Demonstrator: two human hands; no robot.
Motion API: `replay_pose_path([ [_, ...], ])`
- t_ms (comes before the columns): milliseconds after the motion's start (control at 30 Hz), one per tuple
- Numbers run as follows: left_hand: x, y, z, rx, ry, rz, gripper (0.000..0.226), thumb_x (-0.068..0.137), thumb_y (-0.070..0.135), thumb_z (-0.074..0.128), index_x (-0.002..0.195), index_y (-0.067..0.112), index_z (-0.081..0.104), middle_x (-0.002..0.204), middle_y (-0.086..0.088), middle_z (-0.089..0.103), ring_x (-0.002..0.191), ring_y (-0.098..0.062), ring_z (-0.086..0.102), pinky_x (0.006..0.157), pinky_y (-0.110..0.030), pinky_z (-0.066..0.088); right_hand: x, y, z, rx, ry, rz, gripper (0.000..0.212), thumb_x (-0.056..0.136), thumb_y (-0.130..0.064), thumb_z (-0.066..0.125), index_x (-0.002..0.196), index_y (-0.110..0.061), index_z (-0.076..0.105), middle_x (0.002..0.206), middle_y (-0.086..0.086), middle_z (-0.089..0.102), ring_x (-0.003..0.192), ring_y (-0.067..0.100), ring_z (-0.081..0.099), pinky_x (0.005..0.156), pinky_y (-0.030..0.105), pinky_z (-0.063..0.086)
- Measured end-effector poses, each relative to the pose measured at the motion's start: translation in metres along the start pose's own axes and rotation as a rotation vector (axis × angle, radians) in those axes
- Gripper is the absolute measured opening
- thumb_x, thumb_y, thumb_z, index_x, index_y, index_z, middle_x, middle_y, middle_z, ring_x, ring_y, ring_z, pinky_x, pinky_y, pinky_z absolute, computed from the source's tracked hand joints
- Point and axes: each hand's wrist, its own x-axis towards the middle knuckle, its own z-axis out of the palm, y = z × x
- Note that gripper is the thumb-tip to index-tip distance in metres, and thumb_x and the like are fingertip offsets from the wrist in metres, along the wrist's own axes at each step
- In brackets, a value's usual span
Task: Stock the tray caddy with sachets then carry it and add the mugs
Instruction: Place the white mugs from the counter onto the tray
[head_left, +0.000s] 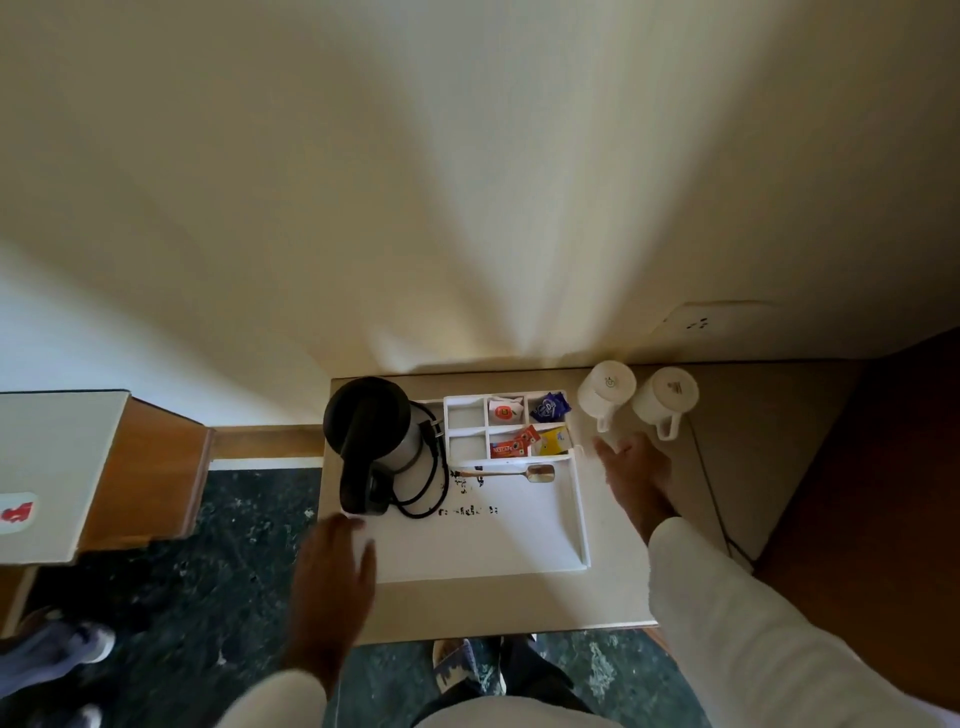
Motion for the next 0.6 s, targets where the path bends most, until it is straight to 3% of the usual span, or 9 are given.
replay_pose_path([
  [33,-0.018,0.002,0.008,0.004,-0.053,0.053,0.031,0.094,0.033,0.056,0.117,0.013,0.060,0.117,-0.010,0.064,0.109,-0.024,0.062,0.094,-0.037,0.054,0.000,-0.001,-0.002,0.032,0.016,-0.028,0.044,0.091,-0.055,0.066,0.106,-0.014,0.063,0.093,0.007,0.073,0.087,0.027,0.070,0.072,0.034,0.055],
  [100,-0.040,0.009,0.028,0.062,-0.177,0.135,0.058,0.098,0.052,0.035,0.127,0.009,0.061,0.135,-0.015,0.061,0.126,-0.032,0.059,0.107,-0.040,0.048,0.003,-0.007,-0.003,0.090,0.059,-0.082,0.034,0.093,-0.047,0.069,0.105,-0.015,0.065,0.094,0.003,0.072,0.086,0.023,0.068,0.070,0.028,0.048],
  [200,-0.049,0.017,0.049,0.192,-0.315,0.178,0.093,0.092,0.068,0.008,0.157,0.003,0.025,0.167,-0.017,0.015,0.155,-0.034,0.018,0.130,-0.039,0.009,0.012,-0.017,0.000,0.070,0.089,-0.095,0.033,0.093,-0.040,0.072,0.108,-0.010,0.071,0.100,0.007,0.073,0.091,0.022,0.064,0.085,0.036,0.054],
  [267,-0.048,0.020,0.055,0.259,-0.319,0.194,0.096,0.092,0.072,0.012,0.158,0.003,0.013,0.168,-0.018,0.005,0.155,-0.035,0.010,0.125,-0.036,-0.010,0.018,-0.020,0.001,0.044,0.077,-0.078,0.032,0.094,-0.036,0.072,0.106,-0.006,0.075,0.104,0.012,0.076,0.098,0.028,0.067,0.094,0.043,0.056],
  [400,-0.049,0.022,0.058,0.339,-0.344,0.197,0.098,0.092,0.072,0.035,0.157,-0.001,0.021,0.167,-0.022,0.016,0.153,-0.039,0.020,0.122,-0.041,-0.007,0.020,-0.021,-0.001,0.013,0.081,-0.115,0.026,0.096,-0.027,0.070,0.101,-0.004,0.080,0.100,0.017,0.078,0.093,0.030,0.067,0.086,0.036,0.052],
  [467,-0.050,0.021,0.059,0.353,-0.345,0.208,0.100,0.090,0.073,0.035,0.155,-0.002,0.025,0.165,-0.023,0.021,0.152,-0.040,0.024,0.122,-0.043,-0.004,0.016,-0.023,-0.009,0.036,0.054,-0.114,0.024,0.096,-0.026,0.072,0.104,-0.005,0.080,0.101,0.016,0.078,0.093,0.028,0.066,0.088,0.035,0.052],
  [533,-0.050,0.023,0.059,0.345,-0.349,0.205,0.101,0.090,0.074,0.032,0.155,-0.003,0.025,0.165,-0.024,0.022,0.151,-0.041,0.025,0.125,-0.046,0.005,0.007,-0.026,-0.022,0.060,0.027,-0.134,0.025,0.095,-0.026,0.074,0.107,-0.005,0.080,0.101,0.015,0.079,0.098,0.031,0.071,0.097,0.044,0.057],
  [600,-0.049,0.022,0.060,0.343,-0.372,0.195,0.102,0.090,0.075,0.027,0.157,-0.002,0.018,0.166,-0.023,0.013,0.153,-0.041,0.018,0.127,-0.049,0.006,-0.005,-0.028,-0.033,0.093,0.028,-0.166,0.026,0.093,-0.027,0.077,0.109,-0.007,0.080,0.095,0.009,0.080,0.094,0.024,0.074,0.093,0.040,0.059],
])
